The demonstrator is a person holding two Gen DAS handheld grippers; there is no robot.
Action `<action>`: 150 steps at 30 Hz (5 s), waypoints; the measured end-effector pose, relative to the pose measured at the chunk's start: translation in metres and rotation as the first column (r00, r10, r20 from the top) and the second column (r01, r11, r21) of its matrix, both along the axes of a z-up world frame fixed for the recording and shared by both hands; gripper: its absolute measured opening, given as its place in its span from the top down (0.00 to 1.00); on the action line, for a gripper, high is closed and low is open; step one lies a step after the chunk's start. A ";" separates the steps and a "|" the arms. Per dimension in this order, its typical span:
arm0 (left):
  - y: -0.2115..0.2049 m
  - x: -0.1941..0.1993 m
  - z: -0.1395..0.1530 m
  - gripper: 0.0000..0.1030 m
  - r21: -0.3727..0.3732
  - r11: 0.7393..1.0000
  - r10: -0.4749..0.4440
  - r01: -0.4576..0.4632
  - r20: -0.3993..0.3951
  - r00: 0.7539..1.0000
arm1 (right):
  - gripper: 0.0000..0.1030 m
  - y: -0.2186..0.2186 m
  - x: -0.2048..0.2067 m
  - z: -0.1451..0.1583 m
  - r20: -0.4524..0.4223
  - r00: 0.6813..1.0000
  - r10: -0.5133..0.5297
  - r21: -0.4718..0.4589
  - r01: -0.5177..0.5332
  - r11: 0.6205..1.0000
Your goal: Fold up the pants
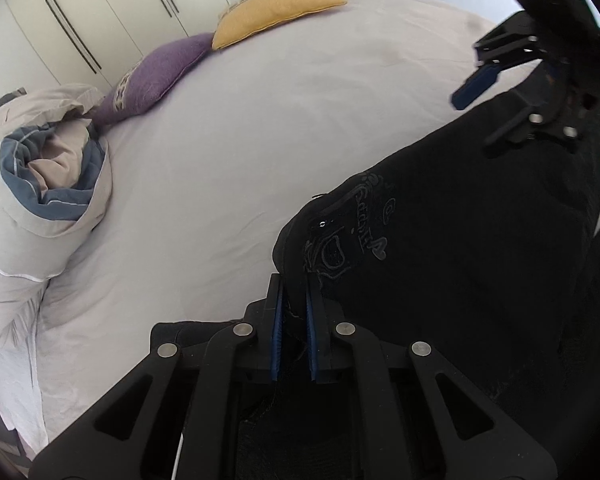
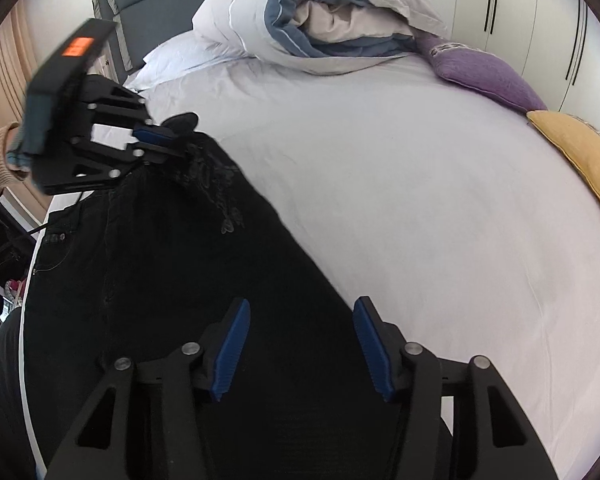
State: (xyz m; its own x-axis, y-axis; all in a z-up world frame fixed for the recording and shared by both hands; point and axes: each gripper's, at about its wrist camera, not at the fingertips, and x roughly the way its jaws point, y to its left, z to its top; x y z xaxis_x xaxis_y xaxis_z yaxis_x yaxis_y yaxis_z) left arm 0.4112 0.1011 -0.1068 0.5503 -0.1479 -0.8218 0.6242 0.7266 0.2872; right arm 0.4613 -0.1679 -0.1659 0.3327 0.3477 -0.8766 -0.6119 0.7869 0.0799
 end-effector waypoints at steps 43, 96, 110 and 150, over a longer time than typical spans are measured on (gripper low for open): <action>0.054 -0.219 -0.045 0.92 0.157 0.987 0.017 -0.031 0.093 0.996 | 0.97 0.147 -0.219 0.010 0.104 0.904 0.416 -0.336 -0.362 0.870; 0.130 -0.327 -0.024 0.43 0.003 0.942 0.332 -0.335 0.118 0.936 | 0.96 0.223 -0.343 -0.035 0.036 0.899 0.437 -0.433 -0.380 0.818; 0.048 -0.283 -0.083 0.56 0.067 0.954 0.294 -0.291 -0.030 0.955 | 0.88 0.207 -0.347 -0.036 0.130 0.955 0.266 -0.359 -0.205 0.911; -0.026 -0.249 -0.094 0.55 -0.123 0.956 0.246 -0.265 -0.151 0.957 | 0.66 -0.152 -0.064 -0.041 -0.347 0.304 -0.887 -0.349 0.836 0.423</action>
State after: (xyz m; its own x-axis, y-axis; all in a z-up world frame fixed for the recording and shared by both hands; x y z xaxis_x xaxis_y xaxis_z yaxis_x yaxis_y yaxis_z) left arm 0.1619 0.0752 -0.2011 0.4724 -0.1354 -0.8710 0.4379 0.8936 0.0986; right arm 0.3977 -0.3195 -0.2067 -0.0081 0.0133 -0.9999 0.5082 0.8612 0.0073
